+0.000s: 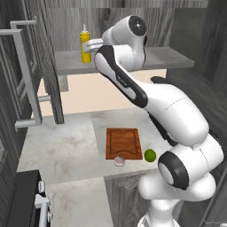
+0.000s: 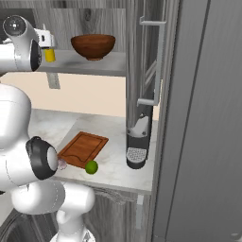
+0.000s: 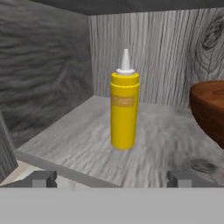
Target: Open the cabinet. Place the bowl and condiment on the counter. Then place the lime and garlic on the cutting board.
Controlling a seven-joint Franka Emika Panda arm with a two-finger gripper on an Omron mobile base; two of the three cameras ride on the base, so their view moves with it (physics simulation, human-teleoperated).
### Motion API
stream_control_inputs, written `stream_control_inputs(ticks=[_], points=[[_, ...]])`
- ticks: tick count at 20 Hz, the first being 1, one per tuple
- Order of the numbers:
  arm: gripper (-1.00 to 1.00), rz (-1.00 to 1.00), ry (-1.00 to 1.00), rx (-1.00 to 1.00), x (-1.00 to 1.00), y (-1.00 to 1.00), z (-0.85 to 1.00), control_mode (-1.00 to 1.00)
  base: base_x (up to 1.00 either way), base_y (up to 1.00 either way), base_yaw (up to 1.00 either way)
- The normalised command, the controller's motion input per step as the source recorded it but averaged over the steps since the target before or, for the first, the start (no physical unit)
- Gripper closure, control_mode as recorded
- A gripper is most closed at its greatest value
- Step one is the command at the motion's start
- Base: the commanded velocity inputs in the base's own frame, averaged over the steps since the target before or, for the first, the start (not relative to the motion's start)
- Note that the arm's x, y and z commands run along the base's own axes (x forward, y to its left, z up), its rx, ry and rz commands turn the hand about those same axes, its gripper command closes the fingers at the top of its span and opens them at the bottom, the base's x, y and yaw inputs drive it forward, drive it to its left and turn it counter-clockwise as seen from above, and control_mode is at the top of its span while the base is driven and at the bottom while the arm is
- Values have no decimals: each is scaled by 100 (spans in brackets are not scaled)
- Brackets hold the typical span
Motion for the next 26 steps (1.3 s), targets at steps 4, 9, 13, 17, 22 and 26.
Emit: stream_control_inputs(ticks=[4,9,13,17,22,26], points=[[-100,0,0,0,16,7,0,-100,0,0,0],[-100,0,0,0,17,5,0,-100,0,0,0],[-100,0,0,0,18,0,0,-100,0,0,0],[-100,0,0,0,17,3,0,-100,0,0,0],[-100,0,0,0,17,4,0,-100,0,0,0],[-100,0,0,0,13,4,0,-100,0,0,0]])
